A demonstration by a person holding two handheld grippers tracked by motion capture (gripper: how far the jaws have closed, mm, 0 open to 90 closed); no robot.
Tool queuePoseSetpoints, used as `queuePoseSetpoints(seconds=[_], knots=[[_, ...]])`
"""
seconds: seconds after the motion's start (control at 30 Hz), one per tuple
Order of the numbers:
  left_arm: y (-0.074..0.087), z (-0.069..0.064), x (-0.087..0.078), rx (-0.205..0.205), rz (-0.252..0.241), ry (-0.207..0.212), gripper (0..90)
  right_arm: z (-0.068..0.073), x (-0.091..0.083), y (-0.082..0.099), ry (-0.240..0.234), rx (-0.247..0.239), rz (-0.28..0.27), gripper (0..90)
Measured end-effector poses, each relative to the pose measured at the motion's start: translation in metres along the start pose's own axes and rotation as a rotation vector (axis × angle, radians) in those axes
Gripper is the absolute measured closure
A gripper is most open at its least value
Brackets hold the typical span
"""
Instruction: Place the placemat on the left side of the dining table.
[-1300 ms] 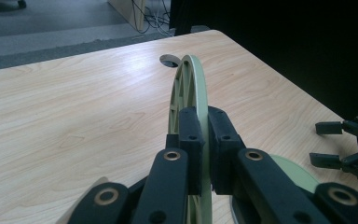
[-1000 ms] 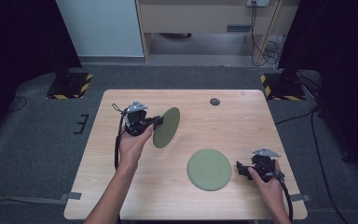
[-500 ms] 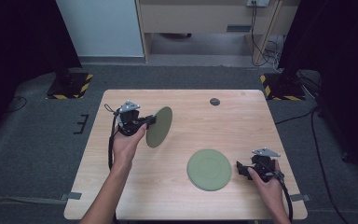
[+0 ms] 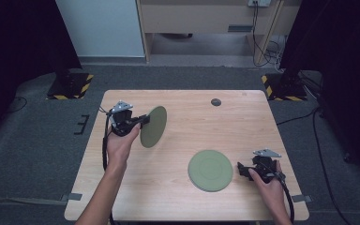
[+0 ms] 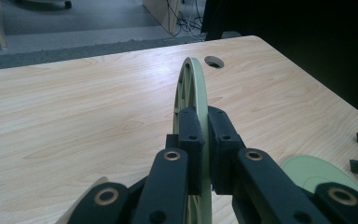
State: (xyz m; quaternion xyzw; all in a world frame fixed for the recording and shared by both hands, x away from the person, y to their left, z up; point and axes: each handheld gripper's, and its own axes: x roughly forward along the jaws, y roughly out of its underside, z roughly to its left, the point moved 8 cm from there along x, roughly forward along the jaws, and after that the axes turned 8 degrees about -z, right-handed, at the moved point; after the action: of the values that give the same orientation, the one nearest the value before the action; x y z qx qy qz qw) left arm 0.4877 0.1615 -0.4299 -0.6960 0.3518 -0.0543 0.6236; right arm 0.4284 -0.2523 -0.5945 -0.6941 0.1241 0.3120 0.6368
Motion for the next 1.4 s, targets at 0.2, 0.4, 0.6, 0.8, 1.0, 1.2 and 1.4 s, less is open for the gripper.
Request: queuePoseSetpoints(seconds=[0.2,0.4,0.6,0.8,1.0,1.2,1.4], knots=[[0.001,0.005,-0.002,-0.009,-0.002,-0.014,85.4,0.000,0.000,0.000,0.002,-0.001,0.002,3.9],[0.004,0.010,-0.003,-0.015,0.003,-0.021,85.4,0.000,0.000,0.000,0.002,-0.003,0.001,3.8],[0.007,0.014,-0.004,-0.021,0.003,-0.029,85.4,0.000,0.000,0.000,0.003,-0.004,0.002,3.7],[0.012,0.021,-0.006,-0.032,0.006,-0.041,85.4,0.001,0.000,0.000,0.003,0.000,0.005,3.5],[0.018,0.027,-0.007,-0.042,0.012,-0.052,85.4,0.001,0.000,0.000,0.005,-0.001,0.005,3.3],[0.026,0.034,-0.008,-0.054,0.020,-0.062,85.4,0.002,0.000,0.000,0.004,-0.003,0.004,3.3],[0.028,0.041,-0.011,-0.059,0.013,-0.077,85.4,0.002,0.000,0.000,0.002,-0.004,0.005,3.3]])
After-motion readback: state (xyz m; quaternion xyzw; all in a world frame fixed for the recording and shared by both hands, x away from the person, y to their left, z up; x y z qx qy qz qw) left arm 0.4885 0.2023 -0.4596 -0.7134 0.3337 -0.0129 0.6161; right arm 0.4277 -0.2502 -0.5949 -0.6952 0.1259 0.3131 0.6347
